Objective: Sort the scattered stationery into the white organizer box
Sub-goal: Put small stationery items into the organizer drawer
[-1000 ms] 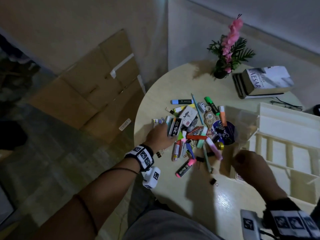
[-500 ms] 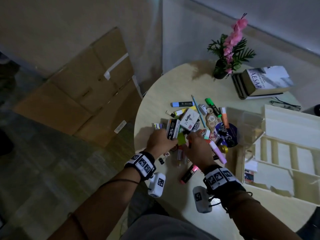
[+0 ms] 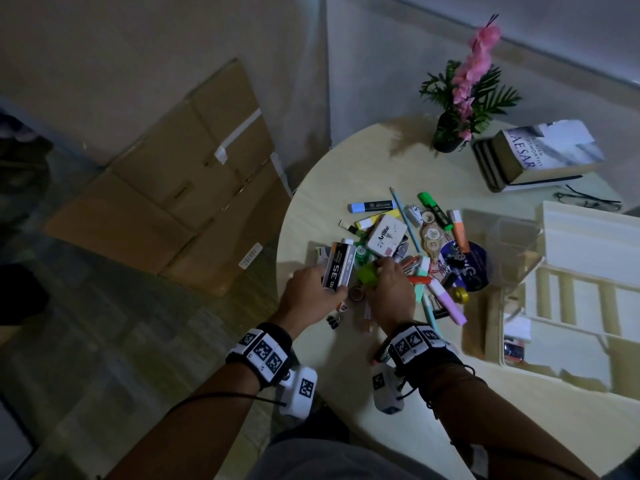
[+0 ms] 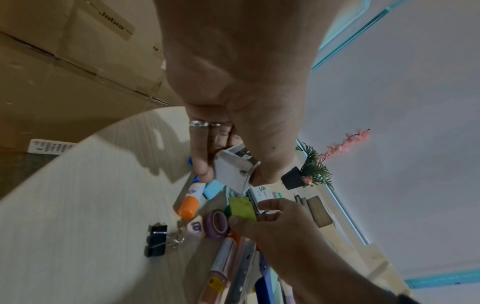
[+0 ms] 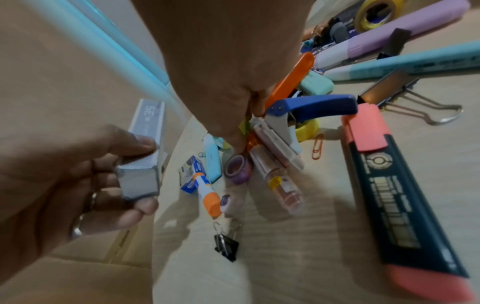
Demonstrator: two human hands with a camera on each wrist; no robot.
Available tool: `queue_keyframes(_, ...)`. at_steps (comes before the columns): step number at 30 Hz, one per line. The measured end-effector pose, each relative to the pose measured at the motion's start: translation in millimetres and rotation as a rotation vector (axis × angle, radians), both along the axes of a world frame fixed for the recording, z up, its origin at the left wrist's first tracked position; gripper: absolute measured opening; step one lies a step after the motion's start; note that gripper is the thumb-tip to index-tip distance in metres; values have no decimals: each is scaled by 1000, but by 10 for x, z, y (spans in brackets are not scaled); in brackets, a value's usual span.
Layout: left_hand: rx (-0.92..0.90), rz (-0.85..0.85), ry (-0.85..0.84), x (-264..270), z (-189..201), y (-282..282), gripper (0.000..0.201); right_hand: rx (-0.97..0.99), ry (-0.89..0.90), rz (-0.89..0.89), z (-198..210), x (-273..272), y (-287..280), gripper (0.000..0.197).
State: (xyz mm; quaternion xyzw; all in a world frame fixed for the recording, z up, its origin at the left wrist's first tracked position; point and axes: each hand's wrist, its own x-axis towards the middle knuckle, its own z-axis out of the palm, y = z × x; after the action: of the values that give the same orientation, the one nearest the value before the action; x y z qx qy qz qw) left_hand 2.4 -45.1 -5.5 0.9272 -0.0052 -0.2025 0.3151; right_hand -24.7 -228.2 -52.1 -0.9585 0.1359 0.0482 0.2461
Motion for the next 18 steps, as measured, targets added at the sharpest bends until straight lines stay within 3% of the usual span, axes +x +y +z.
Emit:
queue_keyframes(6,-20,-52,-16,-95,123,-137,33,344,-7,-53,216,-57,-150,6)
queue_keyframes(10,-85,-129,-26,-156,292,-404,28,507,-85,-71,522,-381,-534,13)
queue_keyframes(13,-161,-226,-33,-223,327,-700,36,562,-74,-245,618,-827,-1080,13)
queue_keyframes(18,-110,-403,-60,-399,365,-1287,45,501,-223,-735,661,-1679,-2026,12)
